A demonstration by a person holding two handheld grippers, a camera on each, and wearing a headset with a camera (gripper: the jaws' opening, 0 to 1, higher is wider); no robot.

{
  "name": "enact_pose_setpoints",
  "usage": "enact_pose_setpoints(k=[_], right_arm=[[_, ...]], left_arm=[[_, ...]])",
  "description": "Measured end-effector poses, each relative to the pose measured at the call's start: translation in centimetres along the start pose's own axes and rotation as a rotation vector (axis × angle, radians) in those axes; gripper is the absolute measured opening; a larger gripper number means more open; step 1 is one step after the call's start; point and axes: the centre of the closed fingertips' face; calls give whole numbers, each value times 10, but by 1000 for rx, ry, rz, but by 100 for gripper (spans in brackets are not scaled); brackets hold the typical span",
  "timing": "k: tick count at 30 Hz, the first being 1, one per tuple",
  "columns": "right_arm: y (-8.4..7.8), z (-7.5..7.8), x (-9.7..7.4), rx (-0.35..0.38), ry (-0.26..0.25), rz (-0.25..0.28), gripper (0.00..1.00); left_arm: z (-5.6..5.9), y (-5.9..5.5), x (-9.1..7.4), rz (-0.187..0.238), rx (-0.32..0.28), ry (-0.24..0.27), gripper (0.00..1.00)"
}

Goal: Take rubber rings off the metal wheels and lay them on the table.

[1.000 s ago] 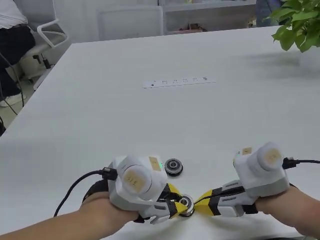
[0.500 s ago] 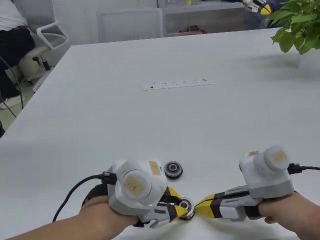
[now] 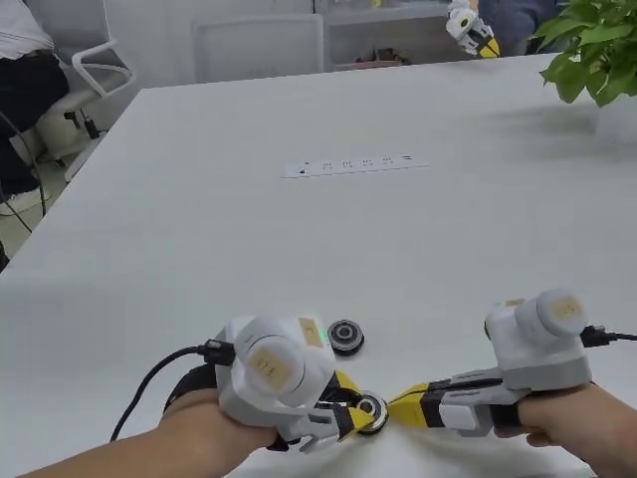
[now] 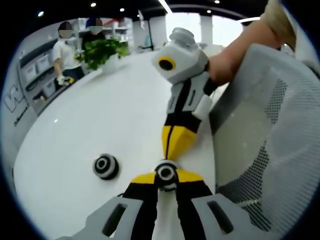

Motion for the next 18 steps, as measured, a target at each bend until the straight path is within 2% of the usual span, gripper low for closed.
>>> enact_pose_setpoints(k=[8, 18], right_arm=[[4, -2, -2, 26, 18, 29, 0], [5, -3, -2, 38, 28, 36, 0]], left_arm=[[0, 0, 0, 0, -4, 2, 14], [0, 0, 0, 6, -17, 0, 14]])
Point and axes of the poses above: the centre of the closed fingertips' face, and the gripper's own axes: x roughly forward along the fingers, z roughly to its right, y roughly out of its top, and after that the axes turned 13 degrees about -z, right-handed
